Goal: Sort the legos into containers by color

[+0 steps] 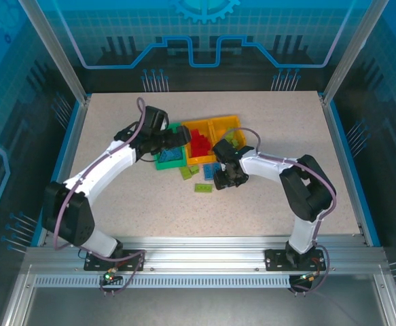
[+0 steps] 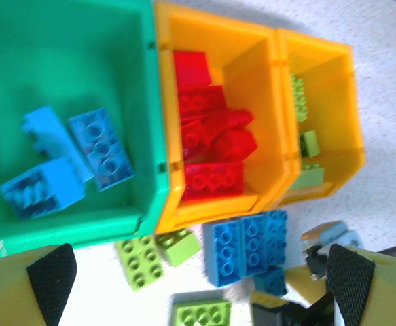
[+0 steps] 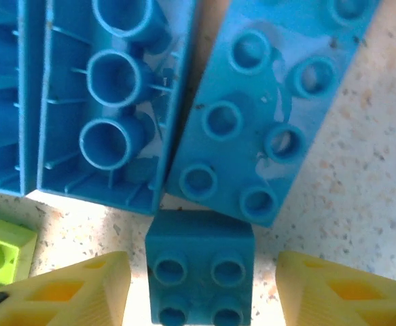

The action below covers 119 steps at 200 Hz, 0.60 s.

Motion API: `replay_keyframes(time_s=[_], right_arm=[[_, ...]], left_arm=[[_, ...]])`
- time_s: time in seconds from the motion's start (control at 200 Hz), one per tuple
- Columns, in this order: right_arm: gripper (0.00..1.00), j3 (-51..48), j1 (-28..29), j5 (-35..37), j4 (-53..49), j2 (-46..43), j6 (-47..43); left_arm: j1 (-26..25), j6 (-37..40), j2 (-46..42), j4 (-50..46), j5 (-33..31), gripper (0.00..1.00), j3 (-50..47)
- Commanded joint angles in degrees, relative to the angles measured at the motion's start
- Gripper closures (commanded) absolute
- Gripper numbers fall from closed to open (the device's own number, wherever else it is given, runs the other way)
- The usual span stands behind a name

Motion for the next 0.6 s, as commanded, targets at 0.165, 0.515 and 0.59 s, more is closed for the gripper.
replay_keyframes(time_s=[0.165,0.515,0.59], right_arm=[[0.68,4.6,2.2,3.3,-5.9,1.1,1.3],[0.74,14.8,4.8,-7.7,-8.1,-7.7,4.0],[0.73,18.7,4.6,-12.6,-5.8,-6.1,5.4]], left_arm=[[5.1,-3.0,-10.6,0.8,-0.7,0.01,-11.3],[12.5,-4.9,-22.9,-2.5,-2.2,0.01,-23.2],[13.1,-5.3,-23.9,-3.1,-2.6,0.01,-24.9]])
